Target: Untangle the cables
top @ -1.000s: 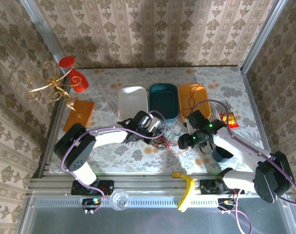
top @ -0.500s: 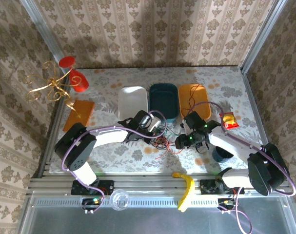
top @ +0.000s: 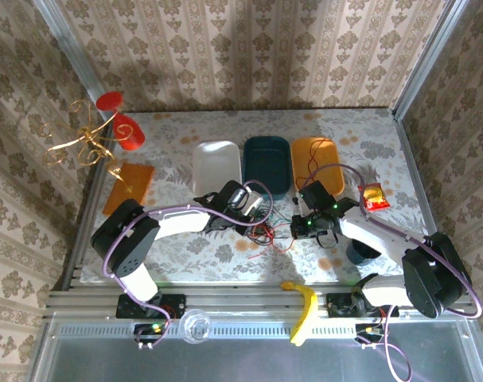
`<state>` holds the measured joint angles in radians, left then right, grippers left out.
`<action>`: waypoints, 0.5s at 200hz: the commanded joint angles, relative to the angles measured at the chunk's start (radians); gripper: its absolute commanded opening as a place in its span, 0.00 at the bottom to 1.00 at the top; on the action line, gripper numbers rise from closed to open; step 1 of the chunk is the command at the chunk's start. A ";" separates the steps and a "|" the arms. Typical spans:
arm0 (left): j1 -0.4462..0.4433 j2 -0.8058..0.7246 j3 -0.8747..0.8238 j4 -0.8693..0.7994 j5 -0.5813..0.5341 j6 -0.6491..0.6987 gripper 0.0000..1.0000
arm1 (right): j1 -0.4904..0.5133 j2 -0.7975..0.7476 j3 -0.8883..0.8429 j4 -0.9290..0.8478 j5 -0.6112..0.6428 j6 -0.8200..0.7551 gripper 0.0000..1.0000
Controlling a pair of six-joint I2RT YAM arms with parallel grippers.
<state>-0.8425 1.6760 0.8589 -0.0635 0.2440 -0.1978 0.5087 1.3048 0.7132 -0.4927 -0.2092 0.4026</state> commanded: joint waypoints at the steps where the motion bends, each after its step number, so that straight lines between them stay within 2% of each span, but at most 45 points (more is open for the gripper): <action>1: 0.000 0.022 0.007 -0.036 0.017 0.021 0.00 | 0.004 -0.021 -0.014 0.027 0.031 -0.001 0.00; 16: -0.001 0.021 0.005 -0.038 0.017 0.020 0.00 | 0.004 -0.017 -0.018 0.046 0.033 -0.004 0.00; 31: -0.001 0.017 0.001 -0.038 0.017 0.018 0.00 | 0.004 -0.003 -0.016 0.061 0.041 -0.008 0.20; 41: 0.000 0.014 0.000 -0.039 0.017 0.018 0.00 | 0.004 0.010 -0.012 0.072 0.046 -0.009 0.27; 52: -0.001 0.013 0.002 -0.046 0.016 0.022 0.00 | 0.002 0.024 -0.011 0.088 0.052 -0.008 0.28; 76: -0.001 0.014 0.012 -0.069 0.015 0.031 0.00 | -0.001 0.042 -0.014 0.119 0.061 -0.001 0.25; 100: 0.000 0.014 0.015 -0.080 0.012 0.035 0.00 | -0.007 0.027 -0.031 0.137 0.090 0.015 0.05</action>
<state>-0.8425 1.6760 0.8604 -0.0711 0.2443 -0.1905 0.5083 1.3422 0.7074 -0.3908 -0.1673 0.3965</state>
